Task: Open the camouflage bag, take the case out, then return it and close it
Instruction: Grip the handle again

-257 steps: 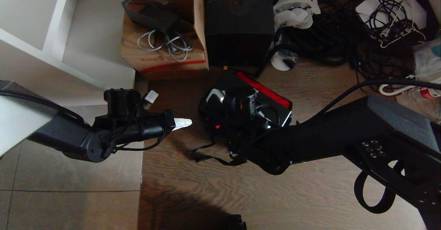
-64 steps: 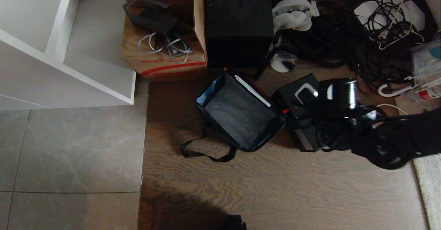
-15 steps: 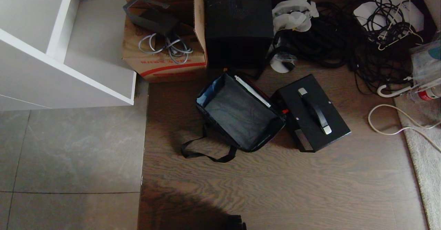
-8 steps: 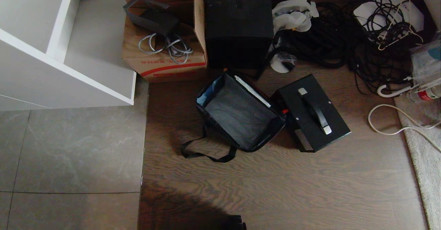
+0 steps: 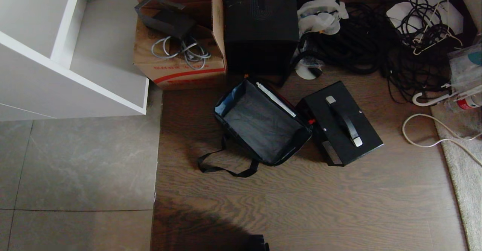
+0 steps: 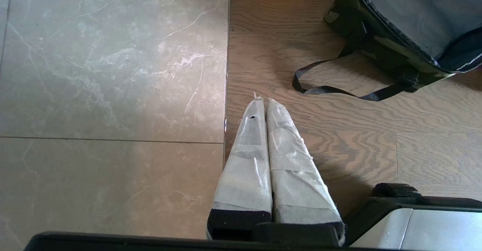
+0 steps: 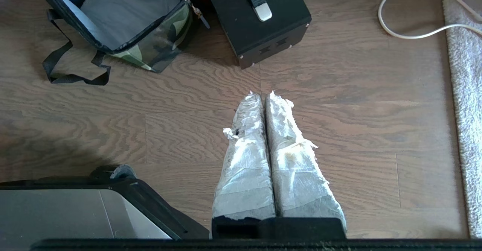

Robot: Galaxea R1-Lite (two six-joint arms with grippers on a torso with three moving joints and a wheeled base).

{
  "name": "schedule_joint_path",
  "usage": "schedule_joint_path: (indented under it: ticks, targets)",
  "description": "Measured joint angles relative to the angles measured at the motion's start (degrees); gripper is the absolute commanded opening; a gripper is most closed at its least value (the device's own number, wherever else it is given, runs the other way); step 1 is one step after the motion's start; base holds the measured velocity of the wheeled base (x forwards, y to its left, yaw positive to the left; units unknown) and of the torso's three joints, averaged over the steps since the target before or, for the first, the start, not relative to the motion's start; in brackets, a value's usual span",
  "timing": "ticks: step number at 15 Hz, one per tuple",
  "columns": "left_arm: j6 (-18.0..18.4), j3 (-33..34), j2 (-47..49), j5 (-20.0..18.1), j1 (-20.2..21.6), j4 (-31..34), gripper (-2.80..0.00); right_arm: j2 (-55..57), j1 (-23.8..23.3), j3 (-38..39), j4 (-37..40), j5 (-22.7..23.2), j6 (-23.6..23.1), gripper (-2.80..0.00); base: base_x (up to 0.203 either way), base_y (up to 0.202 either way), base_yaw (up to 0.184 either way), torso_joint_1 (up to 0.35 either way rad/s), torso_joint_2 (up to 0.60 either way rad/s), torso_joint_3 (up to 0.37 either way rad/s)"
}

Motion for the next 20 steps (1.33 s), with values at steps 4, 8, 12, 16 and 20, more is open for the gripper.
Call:
schedule_joint_path:
  ticks: [4, 8, 12, 16, 20]
  targets:
    - [0.0, 0.0, 0.0, 0.0, 0.0, 0.0, -2.8, 0.0, 0.0, 0.0, 0.0, 0.0, 0.0, -2.8, 0.0, 0.0, 0.0, 0.0, 0.0, 0.0]
    - [0.3, 0.0, 0.0, 0.1, 0.0, 0.0, -2.8, 0.0, 0.0, 0.0, 0.0, 0.0, 0.0, -2.8, 0.0, 0.0, 0.0, 0.0, 0.0, 0.0]
    - [0.0, 0.0, 0.0, 0.1, 0.0, -0.1, -2.8, 0.0, 0.0, 0.0, 0.0, 0.0, 0.0, -2.8, 0.0, 0.0, 0.0, 0.0, 0.0, 0.0]
    - [-0.4, 0.0, 0.0, 0.1, 0.0, -0.3, -2.8, 0.0, 0.0, 0.0, 0.0, 0.0, 0.0, -2.8, 0.0, 0.0, 0.0, 0.0, 0.0, 0.0]
    - [-0.4, 0.0, 0.0, 0.1, 0.0, -0.3, -2.8, 0.0, 0.0, 0.0, 0.0, 0.0, 0.0, -2.8, 0.0, 0.0, 0.0, 0.003, 0.0, 0.118]
